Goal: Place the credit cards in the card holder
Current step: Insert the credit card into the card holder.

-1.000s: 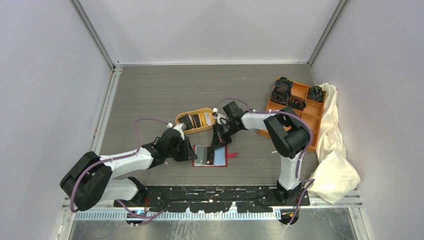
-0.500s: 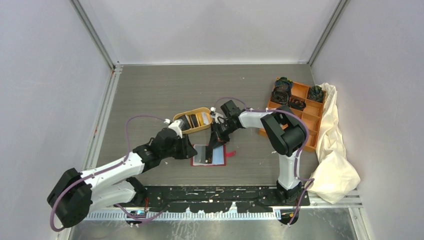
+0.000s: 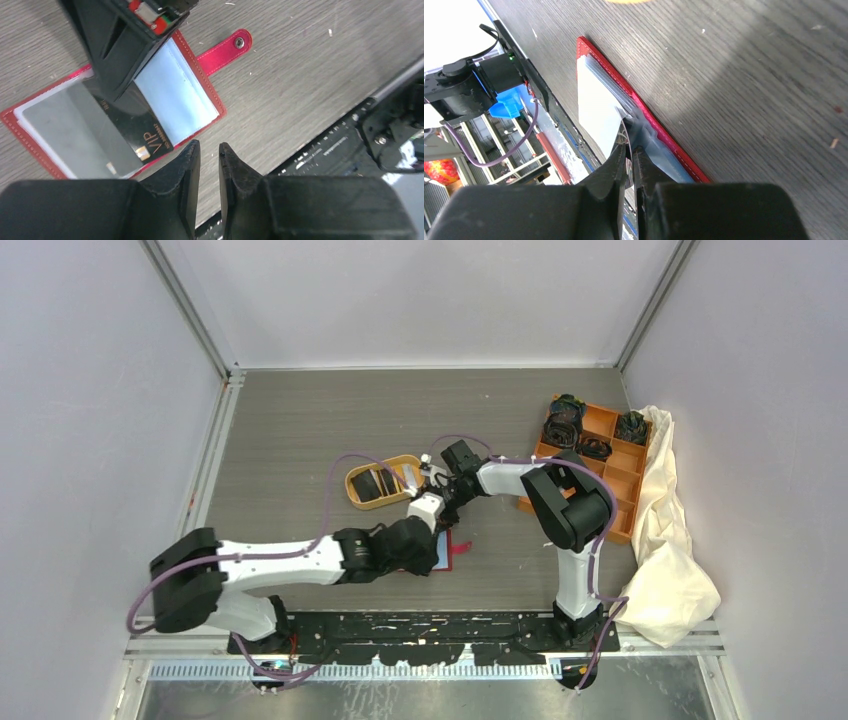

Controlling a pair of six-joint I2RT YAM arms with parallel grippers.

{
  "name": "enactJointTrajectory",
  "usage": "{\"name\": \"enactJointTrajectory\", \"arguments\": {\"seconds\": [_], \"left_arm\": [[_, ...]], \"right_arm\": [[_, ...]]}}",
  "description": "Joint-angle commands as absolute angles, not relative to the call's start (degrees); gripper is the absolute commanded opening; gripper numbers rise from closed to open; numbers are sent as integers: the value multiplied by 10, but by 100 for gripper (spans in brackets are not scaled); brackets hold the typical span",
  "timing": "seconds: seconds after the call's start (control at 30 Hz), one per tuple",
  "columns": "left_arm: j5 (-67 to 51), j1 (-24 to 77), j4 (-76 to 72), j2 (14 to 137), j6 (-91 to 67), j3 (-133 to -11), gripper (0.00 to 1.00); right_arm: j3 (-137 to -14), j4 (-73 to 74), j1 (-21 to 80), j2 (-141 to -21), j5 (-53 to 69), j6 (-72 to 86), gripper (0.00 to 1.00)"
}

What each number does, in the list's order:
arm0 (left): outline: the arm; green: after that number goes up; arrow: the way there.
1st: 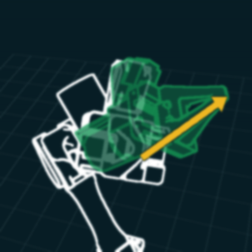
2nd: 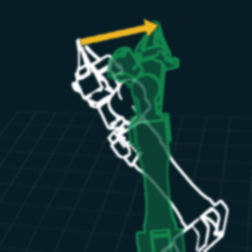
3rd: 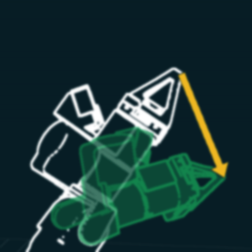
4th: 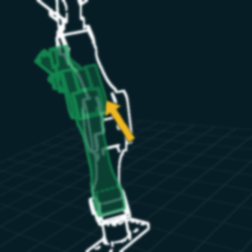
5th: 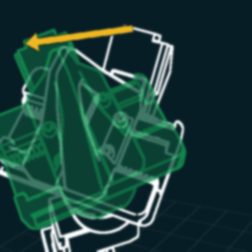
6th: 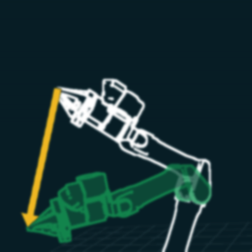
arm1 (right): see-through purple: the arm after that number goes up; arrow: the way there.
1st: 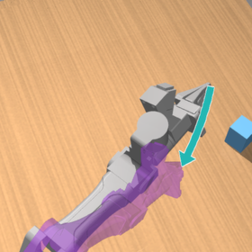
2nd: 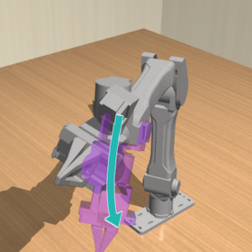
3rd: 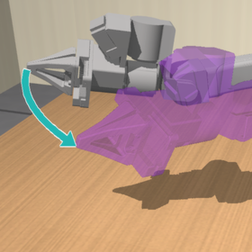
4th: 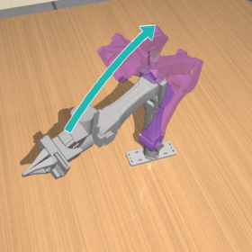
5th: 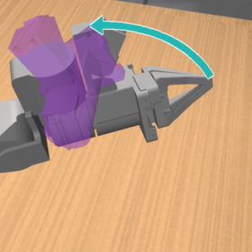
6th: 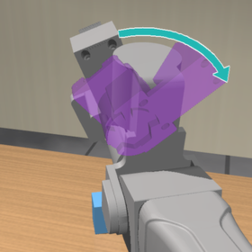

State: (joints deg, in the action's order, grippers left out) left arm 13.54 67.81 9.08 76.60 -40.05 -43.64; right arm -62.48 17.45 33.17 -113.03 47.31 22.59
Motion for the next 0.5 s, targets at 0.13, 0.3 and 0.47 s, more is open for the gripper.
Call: {"name": "enactJointTrajectory", "arguments": {"seconds": [0.13,0.3,0.47], "left_arm": [[230,701,160,918,-404,-563,21],[257,701,227,981,-418,-635,22],[278,701,316,1038,-427,-703,22]], "right_arm": [[-638,188,338,-1148,427,203,15],[-639,189,338,-1150,426,201,15],[-640,194,337,-1150,420,197,16]]}}
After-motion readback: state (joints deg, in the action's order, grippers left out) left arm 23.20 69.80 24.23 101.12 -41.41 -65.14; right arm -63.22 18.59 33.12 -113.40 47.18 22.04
